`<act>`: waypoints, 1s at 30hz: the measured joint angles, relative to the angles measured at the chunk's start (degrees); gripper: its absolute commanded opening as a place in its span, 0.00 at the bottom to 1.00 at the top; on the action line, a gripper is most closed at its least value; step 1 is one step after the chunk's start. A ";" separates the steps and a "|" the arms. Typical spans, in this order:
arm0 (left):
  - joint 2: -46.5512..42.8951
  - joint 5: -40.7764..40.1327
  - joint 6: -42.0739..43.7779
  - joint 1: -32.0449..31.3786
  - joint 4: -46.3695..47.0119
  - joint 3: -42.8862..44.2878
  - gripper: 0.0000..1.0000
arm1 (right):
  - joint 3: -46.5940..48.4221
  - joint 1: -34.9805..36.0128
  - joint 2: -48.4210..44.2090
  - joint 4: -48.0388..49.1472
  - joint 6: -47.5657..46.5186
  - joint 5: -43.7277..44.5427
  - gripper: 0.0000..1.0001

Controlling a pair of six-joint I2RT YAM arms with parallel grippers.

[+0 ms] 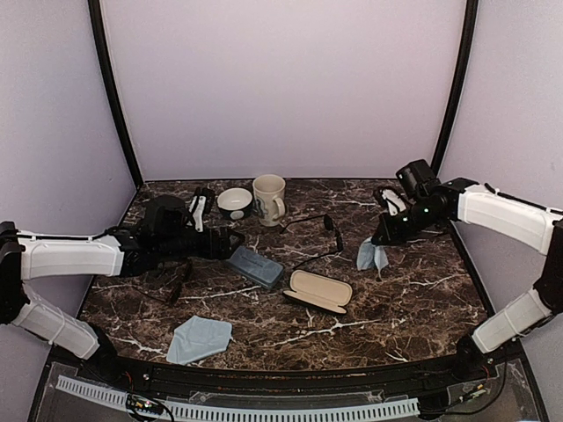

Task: Organize the sunglasses
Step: Pick up the glasses cleaning cloth from the center of the board, then place the glasses cleaning cloth at the center of the board.

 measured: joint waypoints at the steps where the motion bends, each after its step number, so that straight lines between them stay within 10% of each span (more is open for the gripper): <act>1: 0.00 0.63 1.22 -1.01 1.09 0.00 0.89 | 2.21 0.96 -0.02 -0.85 -0.22 -1.27 0.00; 30: 9.11 0.55 22.82 -19.67 6.97 11.80 0.82 | 16.63 16.26 3.80 0.83 4.22 -20.26 0.00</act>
